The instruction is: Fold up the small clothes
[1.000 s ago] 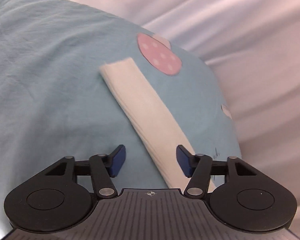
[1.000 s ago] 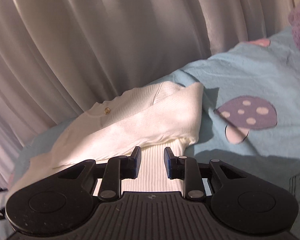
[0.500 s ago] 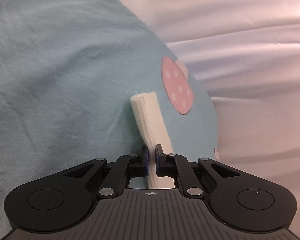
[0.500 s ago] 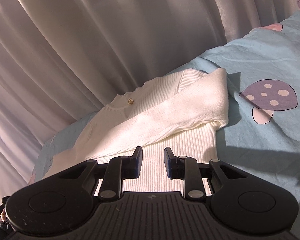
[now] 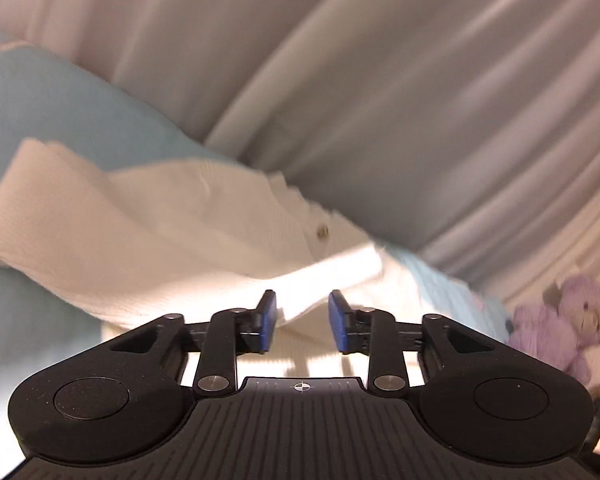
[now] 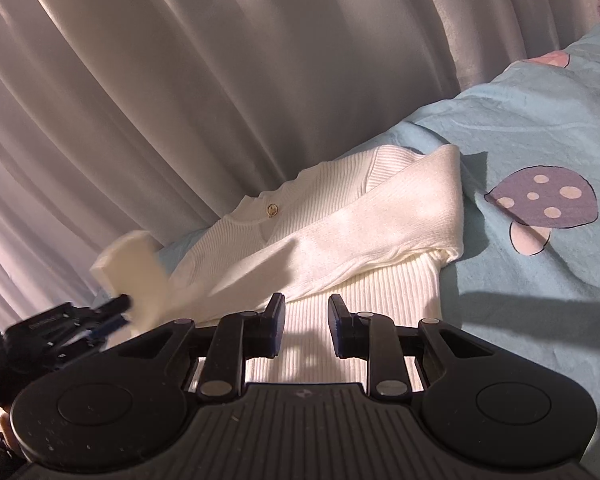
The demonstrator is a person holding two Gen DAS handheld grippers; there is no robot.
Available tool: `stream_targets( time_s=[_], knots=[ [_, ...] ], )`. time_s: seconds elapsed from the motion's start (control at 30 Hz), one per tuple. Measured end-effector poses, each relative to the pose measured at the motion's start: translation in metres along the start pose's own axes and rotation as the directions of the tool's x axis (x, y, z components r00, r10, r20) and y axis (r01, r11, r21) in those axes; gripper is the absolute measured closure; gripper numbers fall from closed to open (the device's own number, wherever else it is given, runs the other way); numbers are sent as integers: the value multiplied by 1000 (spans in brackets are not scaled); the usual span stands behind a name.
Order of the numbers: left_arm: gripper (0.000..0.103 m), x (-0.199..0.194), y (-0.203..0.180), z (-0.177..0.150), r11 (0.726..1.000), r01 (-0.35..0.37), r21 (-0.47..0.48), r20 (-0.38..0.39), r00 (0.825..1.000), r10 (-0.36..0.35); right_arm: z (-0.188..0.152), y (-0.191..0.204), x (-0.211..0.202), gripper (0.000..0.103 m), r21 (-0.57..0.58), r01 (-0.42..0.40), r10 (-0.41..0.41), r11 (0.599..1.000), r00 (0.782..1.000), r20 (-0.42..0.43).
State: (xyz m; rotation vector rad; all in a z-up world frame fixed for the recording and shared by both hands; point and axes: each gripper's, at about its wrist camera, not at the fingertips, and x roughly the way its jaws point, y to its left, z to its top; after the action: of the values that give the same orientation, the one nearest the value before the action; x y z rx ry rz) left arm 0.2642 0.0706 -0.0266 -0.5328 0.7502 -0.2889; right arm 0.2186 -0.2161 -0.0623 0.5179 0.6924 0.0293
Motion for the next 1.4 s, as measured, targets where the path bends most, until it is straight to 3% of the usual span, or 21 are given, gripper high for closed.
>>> stream_targets(
  time_s=[0.07,0.17,0.23,0.33,0.43,0.53,0.57,0.6,0.63,0.7,0.8,0.87,0.93,1.0,1.07,1.17,1.27,1.33,1.4],
  knots=[
    [51,8,-3,-15,1000,-10,-4,-51,999,9,3,2,12,79,-1,-19,19,1000,999,-38],
    [23,-7,14,-29,990,-111,-81,-27,994,110,6,7,38,65,14,-70,71,997,992,-106],
    [21,-24,31,-29,968,-207,-143,3,978,209,8,13,59,57,15,-93,95,996,984,-151],
    [14,-45,60,-24,917,-317,-242,24,943,333,7,23,92,57,6,-111,109,994,970,-218],
    [11,-60,87,-14,873,-363,-325,43,917,398,4,37,111,57,-37,-106,95,994,969,-228],
    [11,-64,94,-12,852,-396,-342,47,898,437,3,55,120,57,-113,-100,71,989,969,-237],
    [11,-63,95,-12,852,-401,-337,49,896,441,3,59,123,57,-124,-109,76,986,967,-244],
    [11,-63,95,-13,852,-406,-331,50,894,445,1,64,124,70,-147,-109,71,983,967,-246],
    [11,-63,95,-14,854,-408,-323,48,894,446,-1,69,126,99,-186,-108,59,977,966,-251],
    [11,-59,91,-14,859,-414,-302,39,895,445,-4,82,120,98,-284,-99,39,954,977,-209],
    [11,-56,83,-13,875,-409,-257,40,901,433,10,95,91,98,-420,-40,27,906,999,-38],
    [11,-48,77,-9,885,-411,-219,40,902,429,32,87,77,98,-434,53,-27,899,998,65],
    [11,-40,73,-5,892,-413,-182,38,904,426,50,64,69,98,-396,142,-106,907,988,112],
    [11,-30,69,-3,899,-411,-152,30,907,420,63,36,68,98,-337,212,-191,917,977,95],
    [11,-21,66,-1,906,-405,-122,26,911,411,68,11,72,98,-294,232,-230,927,972,39],
    [11,-10,61,3,910,-406,-82,21,912,409,66,-12,78,90,-209,213,-224,954,974,-27],
    [11,-3,55,8,915,-402,-44,23,915,403,57,-20,79,88,-170,195,-198,966,980,-4],
    [11,-1,50,12,916,-402,-19,32,915,402,58,-18,80,99,-170,178,-182,969,983,-12],
    [11,1,46,15,916,-401,-2,38,915,401,59,-14,73,99,-181,169,-171,969,985,6]
  ],
)
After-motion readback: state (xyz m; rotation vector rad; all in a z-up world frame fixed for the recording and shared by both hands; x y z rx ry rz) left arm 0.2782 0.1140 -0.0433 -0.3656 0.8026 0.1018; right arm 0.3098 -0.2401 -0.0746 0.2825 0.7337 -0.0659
